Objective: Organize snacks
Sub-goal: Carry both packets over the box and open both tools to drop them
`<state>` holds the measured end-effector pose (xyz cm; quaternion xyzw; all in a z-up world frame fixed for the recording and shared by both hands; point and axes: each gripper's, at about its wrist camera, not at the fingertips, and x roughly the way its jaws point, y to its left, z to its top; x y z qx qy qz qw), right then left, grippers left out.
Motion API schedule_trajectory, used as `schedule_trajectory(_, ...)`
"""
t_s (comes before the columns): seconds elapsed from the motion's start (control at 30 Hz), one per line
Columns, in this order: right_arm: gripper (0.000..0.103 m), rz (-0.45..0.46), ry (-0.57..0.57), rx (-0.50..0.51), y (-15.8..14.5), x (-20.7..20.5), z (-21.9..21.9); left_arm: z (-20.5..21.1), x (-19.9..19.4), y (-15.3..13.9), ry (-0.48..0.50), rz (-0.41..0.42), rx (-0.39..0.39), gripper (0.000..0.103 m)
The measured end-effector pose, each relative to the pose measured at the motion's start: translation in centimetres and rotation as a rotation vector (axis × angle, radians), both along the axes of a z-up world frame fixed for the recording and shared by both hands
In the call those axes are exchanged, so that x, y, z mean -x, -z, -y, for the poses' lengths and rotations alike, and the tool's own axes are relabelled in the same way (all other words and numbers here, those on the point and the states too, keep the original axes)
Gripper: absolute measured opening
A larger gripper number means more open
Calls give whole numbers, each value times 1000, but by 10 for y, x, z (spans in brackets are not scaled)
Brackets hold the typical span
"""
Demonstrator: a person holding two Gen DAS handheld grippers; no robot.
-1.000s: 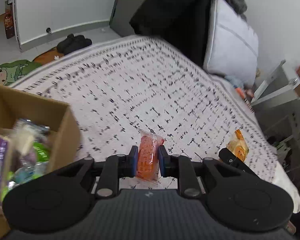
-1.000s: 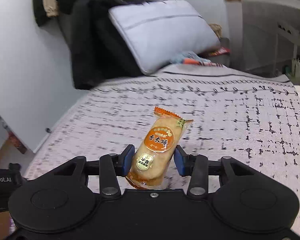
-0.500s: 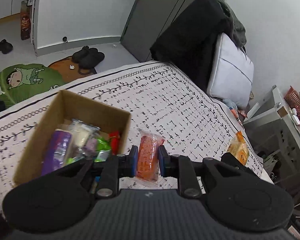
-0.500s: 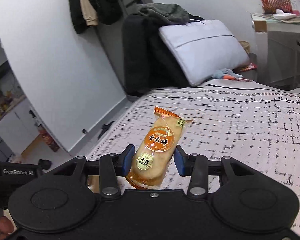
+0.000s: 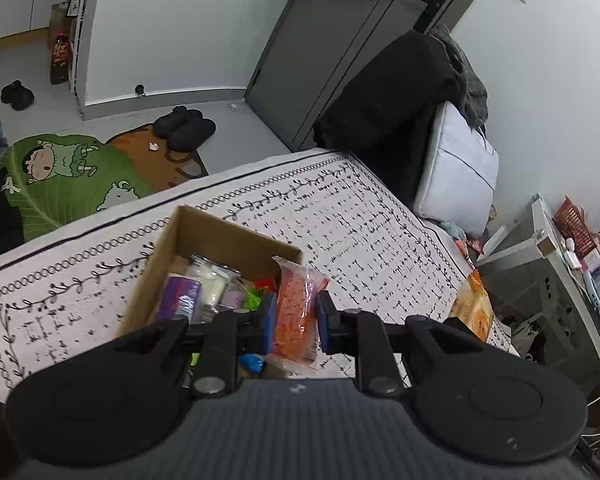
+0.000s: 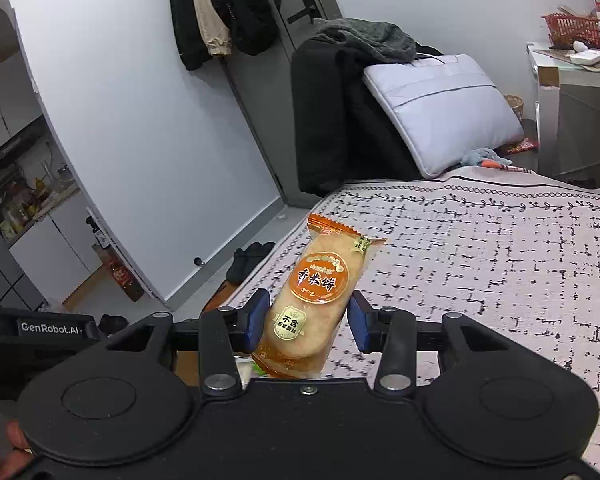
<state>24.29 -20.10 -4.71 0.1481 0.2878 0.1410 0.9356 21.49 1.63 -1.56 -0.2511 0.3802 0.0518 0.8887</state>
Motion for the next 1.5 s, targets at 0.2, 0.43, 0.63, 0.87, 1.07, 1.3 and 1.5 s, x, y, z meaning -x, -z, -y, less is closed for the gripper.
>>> schedule_trajectory(0.2,42,-5,-29,-7,-5,6,-21,-23,2,-8,2,-5,2,20)
schedule_trajectory(0.43,42,-30,-103,39,-1,9,-56,-44,-4,-5,6,-33,25,20)
schedule_trajectory(0.63,42,-45,-158,73,3,7,-83,-59,-16,5,11,-64,52,20)
schedule_trajectory(0.87,56,-101,-182,114,9,2,-99,-72,-30,12,23,-92,66,20)
schedule_trajectory(1.07,58,-122,-140,121,5,-2,-88,-67,-42,21,48,-119,81,20)
schedule_trajectory(1.3,62,-140,-97,126,3,-4,-75,-59,-50,23,65,-141,71,32)
schedule_trajectory(1.5,67,-136,-110,121,-3,-1,-76,-62,-42,15,47,-136,38,51)
